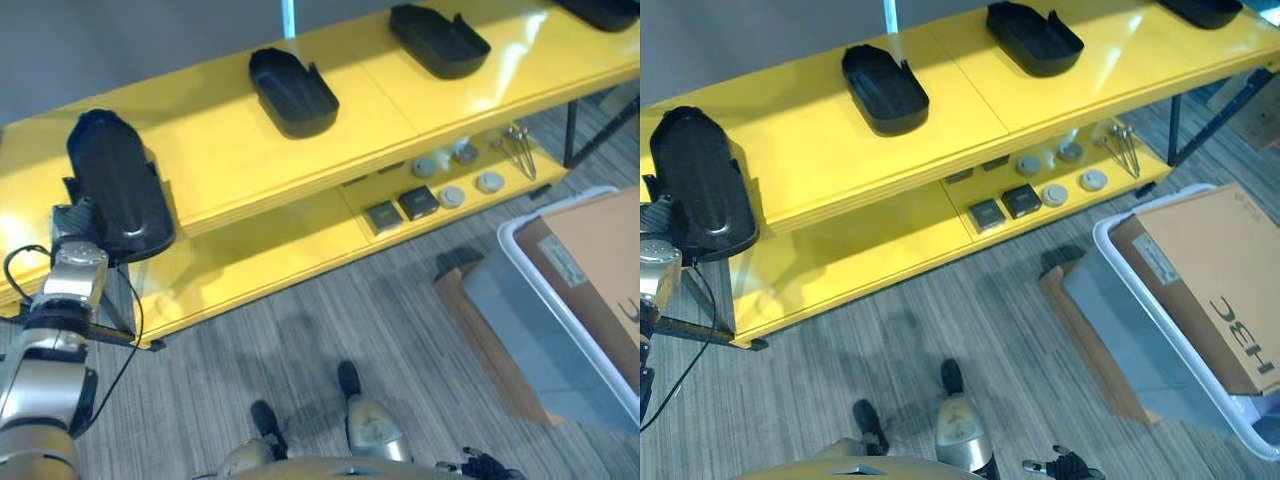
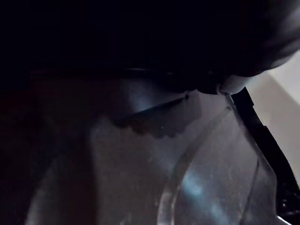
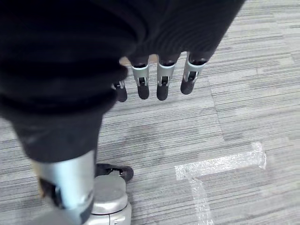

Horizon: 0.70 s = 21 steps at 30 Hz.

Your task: Move parts from the plastic box to the shelf.

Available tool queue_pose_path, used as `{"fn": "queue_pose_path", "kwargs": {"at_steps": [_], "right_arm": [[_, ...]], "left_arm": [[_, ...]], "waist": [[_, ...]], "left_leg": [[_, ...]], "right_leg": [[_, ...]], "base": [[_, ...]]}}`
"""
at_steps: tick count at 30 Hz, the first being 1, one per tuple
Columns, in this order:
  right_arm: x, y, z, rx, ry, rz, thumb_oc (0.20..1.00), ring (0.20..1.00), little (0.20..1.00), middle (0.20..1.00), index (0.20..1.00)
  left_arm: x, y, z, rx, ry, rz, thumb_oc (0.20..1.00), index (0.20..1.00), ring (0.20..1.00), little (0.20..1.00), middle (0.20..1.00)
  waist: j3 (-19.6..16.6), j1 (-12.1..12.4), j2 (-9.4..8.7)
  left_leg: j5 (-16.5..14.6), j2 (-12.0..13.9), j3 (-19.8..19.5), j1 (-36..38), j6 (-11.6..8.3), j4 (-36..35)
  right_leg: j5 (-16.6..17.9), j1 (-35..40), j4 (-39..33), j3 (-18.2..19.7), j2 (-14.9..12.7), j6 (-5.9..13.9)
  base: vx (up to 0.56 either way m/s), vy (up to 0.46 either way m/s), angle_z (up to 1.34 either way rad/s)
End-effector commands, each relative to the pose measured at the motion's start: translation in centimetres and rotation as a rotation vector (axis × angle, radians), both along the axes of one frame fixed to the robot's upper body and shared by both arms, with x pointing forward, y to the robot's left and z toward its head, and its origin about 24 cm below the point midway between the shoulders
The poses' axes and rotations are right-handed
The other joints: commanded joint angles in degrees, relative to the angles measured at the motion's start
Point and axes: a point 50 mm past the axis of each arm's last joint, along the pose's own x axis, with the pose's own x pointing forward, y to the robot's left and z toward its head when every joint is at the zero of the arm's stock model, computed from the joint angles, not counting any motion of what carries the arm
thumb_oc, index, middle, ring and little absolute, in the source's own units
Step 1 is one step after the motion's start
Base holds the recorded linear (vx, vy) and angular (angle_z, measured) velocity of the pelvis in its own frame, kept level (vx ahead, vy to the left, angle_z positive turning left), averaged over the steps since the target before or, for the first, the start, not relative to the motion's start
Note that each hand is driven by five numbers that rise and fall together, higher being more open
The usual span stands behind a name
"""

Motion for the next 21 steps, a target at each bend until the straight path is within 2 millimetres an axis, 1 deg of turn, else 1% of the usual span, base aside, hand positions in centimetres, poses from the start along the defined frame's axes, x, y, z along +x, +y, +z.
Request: {"fn": "queue_pose_path", "kwargs": {"at_steps": [1,2,4,6,9,10,11,14,17,20,21], "right_arm": [[0.4,-1.0,0.6,-0.013,-0.012,0.031,1.0,1.0,1.0,1.0,1.0],[0.8,-1.0,0.7,-0.009,-0.033,0.026,1.0,1.0,1.0,1.0,1.0],[1.0,-1.0,0.8,-0.007,-0.039,0.026,1.0,1.0,1.0,1.0,1.0],[1.4,-1.0,0.8,0.007,-0.066,0.003,1.0,1.0,1.0,1.0,1.0],[1.7,-1.3,1.0,0.013,-0.09,-0.003,1.0,1.0,1.0,1.0,1.0],[1.8,-1.3,1.1,0.013,-0.092,-0.004,1.0,1.0,1.0,1.0,1.0],[2.0,-1.5,1.2,0.01,-0.107,0.001,1.0,1.0,1.0,1.0,1.0],[2.1,-1.8,1.4,0.008,-0.111,0.013,1.0,1.0,1.0,1.0,1.0],[2.1,-2.1,1.5,-0.002,-0.118,0.02,1.0,1.0,1.0,1.0,1.0],[2.1,-2.6,1.7,-0.018,-0.121,0.03,1.0,1.0,1.0,1.0,1.0],[2.0,-2.6,1.7,-0.018,-0.121,0.029,1.0,1.0,1.0,1.0,1.0]], "left_arm": [[0.6,1.8,5.8,0.066,-0.153,0.116,0.2,0.2,0.2,0.2,0.2],[0.7,2.1,6.3,0.057,-0.158,0.159,0.2,0.2,0.2,0.2,0.2],[0.7,2.2,6.5,0.06,-0.162,0.17,0.2,0.2,0.2,0.2,0.2],[0.9,2.4,7.7,0.147,-0.151,0.192,0.2,0.2,0.2,0.2,0.2],[0.9,2.8,9.3,0.21,-0.147,0.22,0.2,0.2,0.2,0.2,0.2],[0.9,2.8,9.6,0.22,-0.146,0.226,0.2,0.2,0.2,0.2,0.2],[0.9,3.1,10.5,0.256,-0.134,0.238,0.2,0.2,0.2,0.2,0.2],[0.6,3.6,12.1,0.373,-0.075,0.253,0.2,0.2,0.2,0.2,0.2],[0.3,4.0,13.1,0.479,-0.017,0.267,0.2,0.2,0.2,0.2,0.2],[-0.1,4.5,14.1,0.536,0.042,0.282,0.2,0.2,0.2,0.2,0.2],[-0.1,4.5,14.2,0.538,0.042,0.282,0.2,0.2,0.2,0.2,0.2]], "waist": [[-0.24,-0.19,-0.79],[1.05,-0.71,-1.08],[1.65,-0.9,-1.21],[3.85,-1.43,-1.8],[5.23,-1.86,-2.08],[5.42,-1.94,-2.13],[6.14,-2.19,-2.34],[7.01,-2.33,-2.64],[7.3,-2.32,-2.65],[7.38,-2.36,-2.39],[7.39,-2.35,-2.39]], "left_leg": [[-4.57,4.57,-3.88,-7.1,-0.32,11.9],[-4.91,4.99,-3.96,-9.25,-0.32,13.93],[-5.26,5.13,-4.08,-9.97,-0.35,14.85],[-5.46,5.53,-4.26,-13.2,-0.47,17.28],[-5.34,5.69,-4.32,-15.07,-0.52,18.28],[-5.34,5.68,-4.3,-15.27,-0.5,18.38],[-5.43,5.68,-4.24,-16.1,-0.4,18.9],[-5.43,5.57,-3.89,-16.5,-0.25,18.9],[-5.46,5.42,-3.65,-16.49,-0.11,18.85],[-5.37,5.28,-3.21,-15.92,-0.03,18.41],[-5.37,5.27,-3.2,-15.9,-0.02,18.4]], "right_leg": [[-7.66,-4.97,12.0,1.46,-2.46,3.0],[-8.02,-7.19,13.83,1.91,-2.43,2.69],[-8.39,-7.8,14.6,1.94,-2.48,2.61],[-8.58,-10.65,16.37,2.49,-2.35,2.07],[-8.39,-12.37,17.07,2.95,-2.19,1.82],[-8.34,-12.59,17.13,3.03,-2.16,1.78],[-8.2,-13.33,17.34,3.15,-2.15,1.62],[-7.72,-13.51,16.69,3.37,-2.21,1.6],[-7.32,-13.38,16.12,3.64,-2.25,1.64],[-7.0,-12.65,15.28,3.73,-2.41,1.73],[-7.0,-12.63,15.26,3.73,-2.42,1.74]], "base": [[-0.05,0.034,-0.16],[-0.07,0.033,-0.13],[-0.07,0.026,-0.08],[-0.12,0.037,-0.07],[-0.06,0.028,-0.03],[-0.05,0.034,-0.03],[-0.04,0.027,-0.06],[-0.01,0.017,-0.03],[0.02,0.017,-0.07],[0.03,0.024,-0.01],[0.05,0.035,-0.03]]}}
